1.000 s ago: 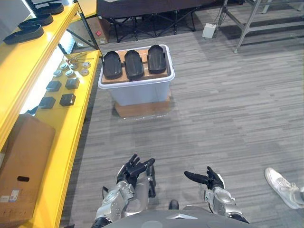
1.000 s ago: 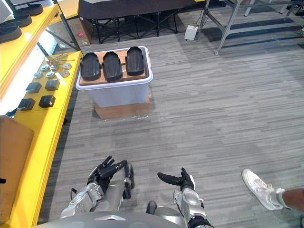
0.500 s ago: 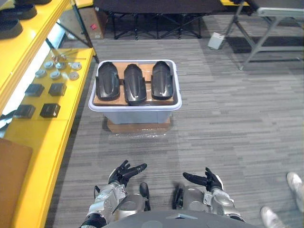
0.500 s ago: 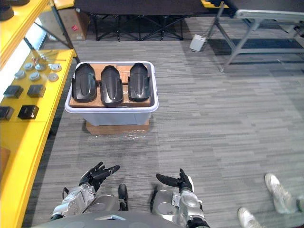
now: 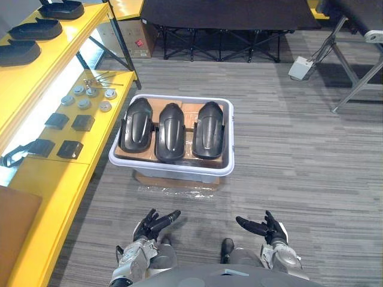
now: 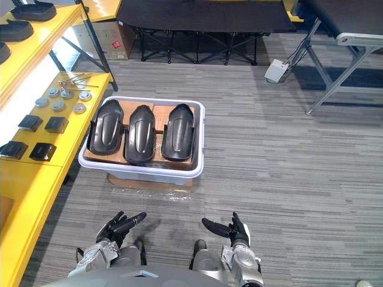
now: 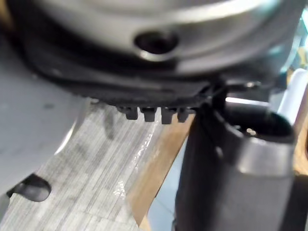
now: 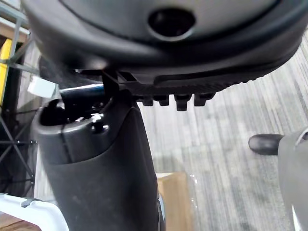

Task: Walk over and take three plastic housings, then place them on the shelf

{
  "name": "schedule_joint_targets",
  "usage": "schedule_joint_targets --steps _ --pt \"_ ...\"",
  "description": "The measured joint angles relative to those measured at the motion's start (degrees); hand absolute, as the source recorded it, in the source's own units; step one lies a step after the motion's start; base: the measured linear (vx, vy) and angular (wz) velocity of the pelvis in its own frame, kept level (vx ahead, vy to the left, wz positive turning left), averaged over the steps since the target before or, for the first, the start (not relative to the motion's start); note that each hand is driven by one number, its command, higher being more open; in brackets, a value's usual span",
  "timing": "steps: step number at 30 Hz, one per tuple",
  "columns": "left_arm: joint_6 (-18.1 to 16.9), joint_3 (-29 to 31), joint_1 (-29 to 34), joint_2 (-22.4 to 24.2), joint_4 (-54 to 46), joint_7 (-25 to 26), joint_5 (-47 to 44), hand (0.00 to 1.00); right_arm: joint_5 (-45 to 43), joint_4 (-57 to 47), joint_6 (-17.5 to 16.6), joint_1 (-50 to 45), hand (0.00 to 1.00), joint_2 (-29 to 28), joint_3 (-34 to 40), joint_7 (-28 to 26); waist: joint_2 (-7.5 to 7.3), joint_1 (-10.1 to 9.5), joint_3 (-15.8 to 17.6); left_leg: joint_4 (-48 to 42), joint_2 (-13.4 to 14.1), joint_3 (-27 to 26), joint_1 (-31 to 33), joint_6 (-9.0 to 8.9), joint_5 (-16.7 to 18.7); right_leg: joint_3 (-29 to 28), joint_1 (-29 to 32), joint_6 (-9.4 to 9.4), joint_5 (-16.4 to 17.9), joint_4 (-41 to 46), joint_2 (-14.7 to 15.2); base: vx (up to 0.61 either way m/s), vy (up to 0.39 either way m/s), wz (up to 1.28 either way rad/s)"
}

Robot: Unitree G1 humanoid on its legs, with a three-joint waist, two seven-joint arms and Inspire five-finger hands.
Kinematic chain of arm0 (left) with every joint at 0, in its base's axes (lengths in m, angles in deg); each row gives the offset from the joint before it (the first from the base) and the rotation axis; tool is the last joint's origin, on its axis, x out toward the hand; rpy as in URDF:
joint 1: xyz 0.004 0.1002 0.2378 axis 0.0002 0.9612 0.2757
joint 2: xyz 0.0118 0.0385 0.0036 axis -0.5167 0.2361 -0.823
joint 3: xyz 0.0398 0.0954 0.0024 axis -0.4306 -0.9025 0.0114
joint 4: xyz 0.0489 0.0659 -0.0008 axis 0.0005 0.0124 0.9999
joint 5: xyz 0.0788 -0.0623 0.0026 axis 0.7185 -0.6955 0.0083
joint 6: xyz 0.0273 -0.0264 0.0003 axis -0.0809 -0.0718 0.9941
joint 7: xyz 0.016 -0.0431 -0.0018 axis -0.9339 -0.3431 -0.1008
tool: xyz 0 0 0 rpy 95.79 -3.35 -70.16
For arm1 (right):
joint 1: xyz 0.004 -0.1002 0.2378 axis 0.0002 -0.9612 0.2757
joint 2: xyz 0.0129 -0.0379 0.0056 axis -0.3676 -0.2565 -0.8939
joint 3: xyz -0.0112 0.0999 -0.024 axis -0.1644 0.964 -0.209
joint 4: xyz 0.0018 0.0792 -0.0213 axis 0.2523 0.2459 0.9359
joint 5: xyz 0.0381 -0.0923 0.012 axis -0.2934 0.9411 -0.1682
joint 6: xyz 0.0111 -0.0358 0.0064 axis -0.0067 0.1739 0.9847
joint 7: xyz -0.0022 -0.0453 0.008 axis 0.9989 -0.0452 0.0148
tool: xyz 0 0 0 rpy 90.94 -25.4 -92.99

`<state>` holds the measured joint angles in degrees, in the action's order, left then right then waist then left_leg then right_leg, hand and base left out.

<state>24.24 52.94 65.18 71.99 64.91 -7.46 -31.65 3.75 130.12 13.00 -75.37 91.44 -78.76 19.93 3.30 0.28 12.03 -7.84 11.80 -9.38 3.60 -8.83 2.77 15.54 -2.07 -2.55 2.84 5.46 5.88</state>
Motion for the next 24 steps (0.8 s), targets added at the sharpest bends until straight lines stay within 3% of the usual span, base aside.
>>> schedule_joint_targets --steps 1,4,9,16,20,24 --pt "-0.06 -0.38 -0.02 0.14 0.06 0.07 1.06 1.0 -0.25 -0.41 -0.06 -0.29 1.0 0.2 0.08 0.0 0.65 0.01 -0.13 0.73 0.04 -0.22 -0.09 1.32 -2.12 -0.28 -0.23 -0.62 0.4 0.06 0.14 0.22 0.265 -0.1" --pt "0.21 -3.78 -2.0 -1.95 -0.24 -0.63 5.11 1.0 -1.1 -4.87 -1.05 -3.28 1.0 -3.41 -0.57 -0.51 -3.88 0.17 -0.54 5.0 -5.29 -2.03 -2.16 3.04 -3.12 -0.54 0.01 -3.77 0.04 -0.67 5.09 0.14 0.193 0.0" --pt "1.92 -6.33 -1.54 -3.09 -2.13 -0.61 5.18 1.0 -3.37 -16.7 -1.34 -6.16 1.0 -4.92 -2.42 -1.56 -4.88 1.34 -0.76 5.32 -8.48 -4.02 -2.64 5.12 -2.41 -1.45 0.48 -5.54 -1.04 -0.7 8.25 0.09 0.133 -0.07" --pt "2.85 -7.47 -0.02 -4.49 -2.11 0.27 7.61 1.0 -5.12 -42.25 0.42 -9.42 1.0 -4.07 -1.91 -4.22 -5.26 1.52 -0.9 6.29 -7.31 -5.43 -3.58 5.3 -2.3 -2.13 1.06 -5.62 -1.11 -0.6 7.07 0.0 0.001 -0.12" --pt "2.87 -7.63 0.65 -5.18 -2.52 0.03 7.56 1.0 -5.63 -49.89 3.73 -8.76 1.0 -1.9 3.26 -5.82 -6.29 1.44 -1.74 7.46 -6.95 -6.23 -4.87 5.06 -2.72 -3.31 0.86 -5.6 -1.13 -0.58 6.49 -0.06 -0.011 -0.13" --pt "3.05 -6.69 1.06 -5.96 -1.52 -0.15 7.59 1.0 -8.94 -51.01 7.59 -6.38 1.0 2.4 8.3 -6.59 -7.44 1.69 -2.39 10.33 -7.18 -6.35 -6.44 5.18 -4.34 -3.42 0.71 -5.6 -1.23 -0.61 6.36 -0.09 0.009 -0.04"
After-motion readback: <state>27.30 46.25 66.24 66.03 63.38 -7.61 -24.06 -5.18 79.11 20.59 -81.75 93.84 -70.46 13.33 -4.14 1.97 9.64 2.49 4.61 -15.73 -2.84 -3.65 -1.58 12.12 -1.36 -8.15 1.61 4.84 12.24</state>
